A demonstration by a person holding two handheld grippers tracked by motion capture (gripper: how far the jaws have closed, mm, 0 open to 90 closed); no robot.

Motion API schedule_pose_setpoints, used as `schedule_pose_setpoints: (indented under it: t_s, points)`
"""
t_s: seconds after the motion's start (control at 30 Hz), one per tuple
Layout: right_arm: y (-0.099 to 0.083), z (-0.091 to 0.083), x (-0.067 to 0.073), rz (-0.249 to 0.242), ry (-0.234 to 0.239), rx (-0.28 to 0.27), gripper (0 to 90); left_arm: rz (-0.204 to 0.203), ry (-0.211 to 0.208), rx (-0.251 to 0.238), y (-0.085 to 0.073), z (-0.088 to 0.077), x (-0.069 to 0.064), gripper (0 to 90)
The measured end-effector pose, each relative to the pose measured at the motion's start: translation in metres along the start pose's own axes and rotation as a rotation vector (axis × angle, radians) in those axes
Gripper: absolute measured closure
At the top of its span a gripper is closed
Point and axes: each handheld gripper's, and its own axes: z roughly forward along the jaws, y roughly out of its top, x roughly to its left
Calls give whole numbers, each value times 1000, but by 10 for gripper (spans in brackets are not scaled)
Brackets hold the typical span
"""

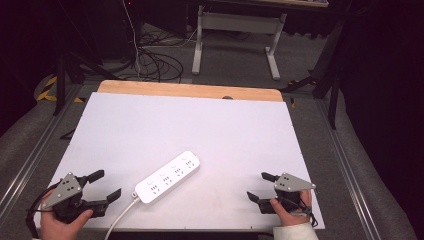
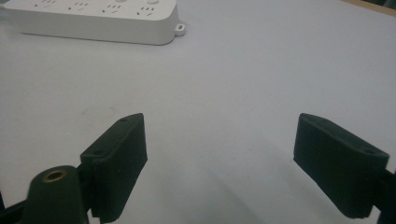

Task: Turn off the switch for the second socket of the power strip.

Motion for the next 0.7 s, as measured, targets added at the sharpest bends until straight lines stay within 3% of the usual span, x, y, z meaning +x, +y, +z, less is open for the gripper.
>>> schedule_pose_setpoints:
  t_s: [0.13, 0.27, 0.47, 0.7]
  points:
    - [0, 1, 1, -5, 7, -2, 180, -13, -6, 5, 1, 0, -1, 156]
    - [-1, 3, 0, 7, 15, 17, 172, -2, -2, 14, 2, -1, -1, 149]
    - [-1, 3, 1, 1, 25, 13, 172, 87, 48, 41, 7, -1, -7, 141]
    - [-2, 4, 0, 15, 31, 22, 172, 62, 24, 24, 7, -2, -7, 151]
